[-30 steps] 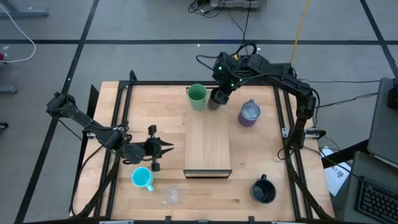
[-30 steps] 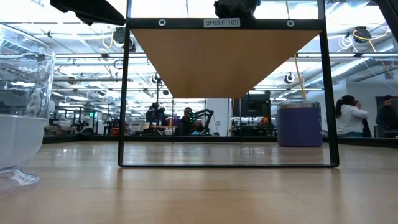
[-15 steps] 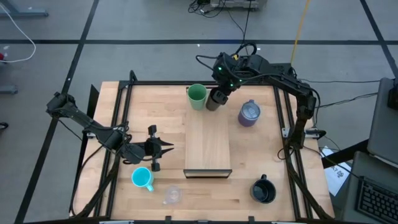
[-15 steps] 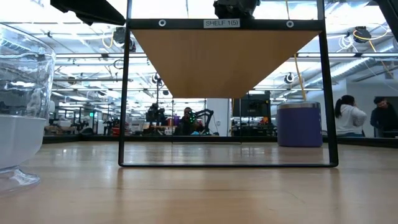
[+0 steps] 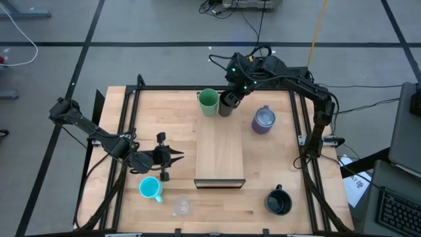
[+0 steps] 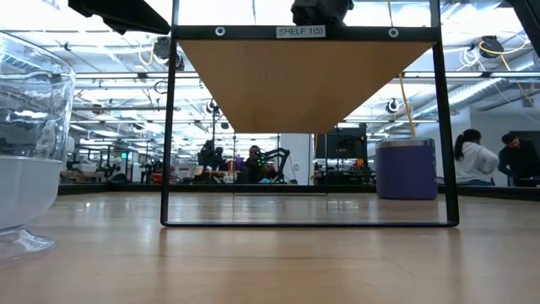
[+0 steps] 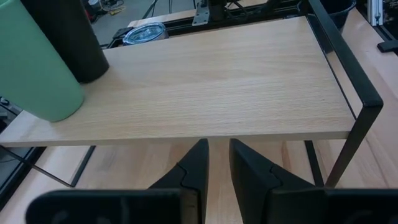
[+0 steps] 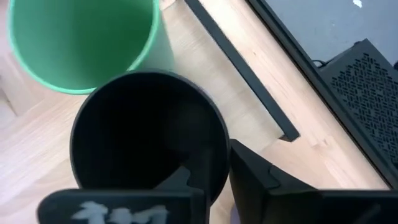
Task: Stack small to large cups/mugs on shelf
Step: Put the black cup on the shelf
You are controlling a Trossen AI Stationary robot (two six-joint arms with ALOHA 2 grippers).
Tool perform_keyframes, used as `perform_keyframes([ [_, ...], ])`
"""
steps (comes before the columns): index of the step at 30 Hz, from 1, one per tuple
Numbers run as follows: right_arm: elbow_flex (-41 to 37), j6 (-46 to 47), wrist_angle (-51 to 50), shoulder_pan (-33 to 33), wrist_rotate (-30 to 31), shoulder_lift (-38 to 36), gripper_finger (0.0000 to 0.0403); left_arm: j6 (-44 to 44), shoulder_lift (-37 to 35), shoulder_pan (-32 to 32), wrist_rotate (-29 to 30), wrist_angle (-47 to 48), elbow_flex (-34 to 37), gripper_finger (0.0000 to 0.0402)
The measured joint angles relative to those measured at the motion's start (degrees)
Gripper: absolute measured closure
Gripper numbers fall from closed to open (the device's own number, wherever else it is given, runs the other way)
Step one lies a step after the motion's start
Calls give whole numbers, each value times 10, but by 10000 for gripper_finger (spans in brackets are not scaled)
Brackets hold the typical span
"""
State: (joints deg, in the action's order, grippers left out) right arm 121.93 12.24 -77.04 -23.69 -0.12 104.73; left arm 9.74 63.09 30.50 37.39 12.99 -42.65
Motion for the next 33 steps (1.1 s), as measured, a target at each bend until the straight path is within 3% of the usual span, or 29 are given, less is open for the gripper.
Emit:
perform_keyframes([
  [17,1,6,-4,-11,14,0,276,0,0,0,0,0,0,336],
  [33,1,5,-13,-17,15,-8,266,2,0,0,0,0,0,336],
])
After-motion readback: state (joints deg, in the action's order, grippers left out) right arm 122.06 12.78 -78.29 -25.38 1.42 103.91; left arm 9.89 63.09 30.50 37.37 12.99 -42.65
